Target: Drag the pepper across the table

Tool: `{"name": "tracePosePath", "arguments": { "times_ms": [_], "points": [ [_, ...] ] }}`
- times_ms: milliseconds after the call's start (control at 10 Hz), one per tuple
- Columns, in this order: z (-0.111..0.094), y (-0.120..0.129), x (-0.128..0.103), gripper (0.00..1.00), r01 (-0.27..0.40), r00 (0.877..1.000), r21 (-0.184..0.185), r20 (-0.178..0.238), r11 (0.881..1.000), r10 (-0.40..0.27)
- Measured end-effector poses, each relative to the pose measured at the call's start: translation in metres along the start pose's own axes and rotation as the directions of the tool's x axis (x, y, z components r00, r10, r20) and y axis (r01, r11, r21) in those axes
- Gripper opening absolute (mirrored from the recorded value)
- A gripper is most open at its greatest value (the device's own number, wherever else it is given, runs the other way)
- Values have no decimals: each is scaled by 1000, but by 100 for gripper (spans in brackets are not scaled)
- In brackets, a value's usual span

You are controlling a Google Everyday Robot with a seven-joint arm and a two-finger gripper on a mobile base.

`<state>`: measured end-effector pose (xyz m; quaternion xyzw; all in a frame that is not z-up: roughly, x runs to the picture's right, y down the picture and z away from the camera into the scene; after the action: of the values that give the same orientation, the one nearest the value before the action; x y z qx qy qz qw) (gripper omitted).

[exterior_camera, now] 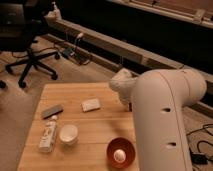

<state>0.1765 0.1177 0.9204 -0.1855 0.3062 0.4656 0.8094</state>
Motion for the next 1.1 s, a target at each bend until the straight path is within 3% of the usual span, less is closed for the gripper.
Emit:
{"name": "tracePosePath", "arguments": {
  "times_ms": [700,1000,1100],
  "points": [
    [16,-54,33,47,-74,997,-37,2,997,74],
    [21,-67,38,70,-60,998,-55,-5,997,60],
    [21,-67,38,72,-56,998,-58,-7,997,56]
  ]
}}
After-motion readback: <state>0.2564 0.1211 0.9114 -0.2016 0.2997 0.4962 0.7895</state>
